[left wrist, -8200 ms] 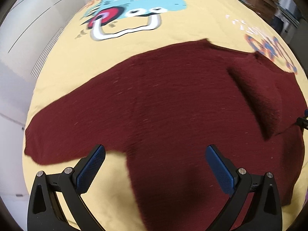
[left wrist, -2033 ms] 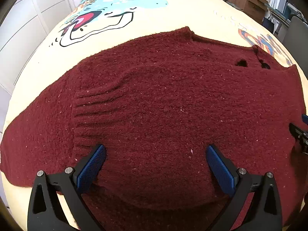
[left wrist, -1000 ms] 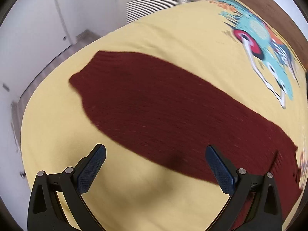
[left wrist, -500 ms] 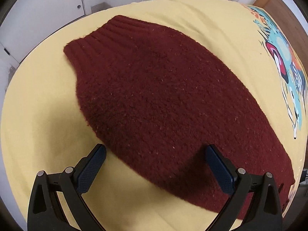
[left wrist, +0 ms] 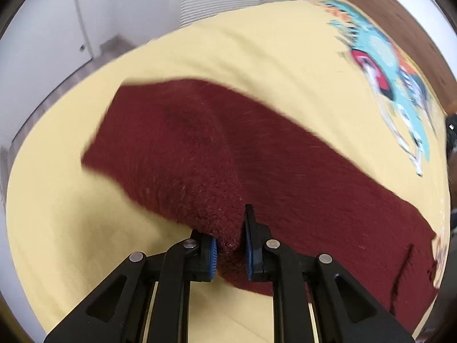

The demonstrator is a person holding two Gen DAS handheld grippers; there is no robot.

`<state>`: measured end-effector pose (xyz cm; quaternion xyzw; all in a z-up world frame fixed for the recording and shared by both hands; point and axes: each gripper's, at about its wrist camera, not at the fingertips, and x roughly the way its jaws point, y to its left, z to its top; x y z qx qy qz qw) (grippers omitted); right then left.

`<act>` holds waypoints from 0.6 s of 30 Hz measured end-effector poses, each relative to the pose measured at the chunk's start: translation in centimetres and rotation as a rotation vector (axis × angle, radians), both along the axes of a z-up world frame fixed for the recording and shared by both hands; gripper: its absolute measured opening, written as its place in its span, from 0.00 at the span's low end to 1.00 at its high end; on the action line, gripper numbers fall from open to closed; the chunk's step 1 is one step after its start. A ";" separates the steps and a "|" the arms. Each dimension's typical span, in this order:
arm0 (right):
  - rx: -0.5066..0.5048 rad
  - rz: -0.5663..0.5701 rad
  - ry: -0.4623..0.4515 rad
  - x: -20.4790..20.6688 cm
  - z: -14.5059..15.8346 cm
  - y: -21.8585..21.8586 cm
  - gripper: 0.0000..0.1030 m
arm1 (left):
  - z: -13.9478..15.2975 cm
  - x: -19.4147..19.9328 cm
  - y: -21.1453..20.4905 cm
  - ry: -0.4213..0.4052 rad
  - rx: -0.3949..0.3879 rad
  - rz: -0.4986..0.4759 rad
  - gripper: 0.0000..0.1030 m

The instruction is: Fold small clothes

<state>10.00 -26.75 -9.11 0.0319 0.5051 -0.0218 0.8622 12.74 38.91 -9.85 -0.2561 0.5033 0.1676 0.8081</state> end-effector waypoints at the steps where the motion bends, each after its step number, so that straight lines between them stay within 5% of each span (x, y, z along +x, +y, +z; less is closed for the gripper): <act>1: 0.000 0.005 -0.002 0.1 0.1 0.1 1.00 | 0.8 0.0 -0.8 -0.012 0.012 -0.023 0.12; 11: 0.047 0.024 -0.025 1.2 1.0 -0.1 1.00 | 7.4 1.0 -13.6 -0.135 0.047 -0.316 0.12; 18: 0.045 0.016 -0.016 2.0 1.2 -1.3 1.00 | 8.5 3.3 -25.5 -0.171 0.072 -0.512 0.12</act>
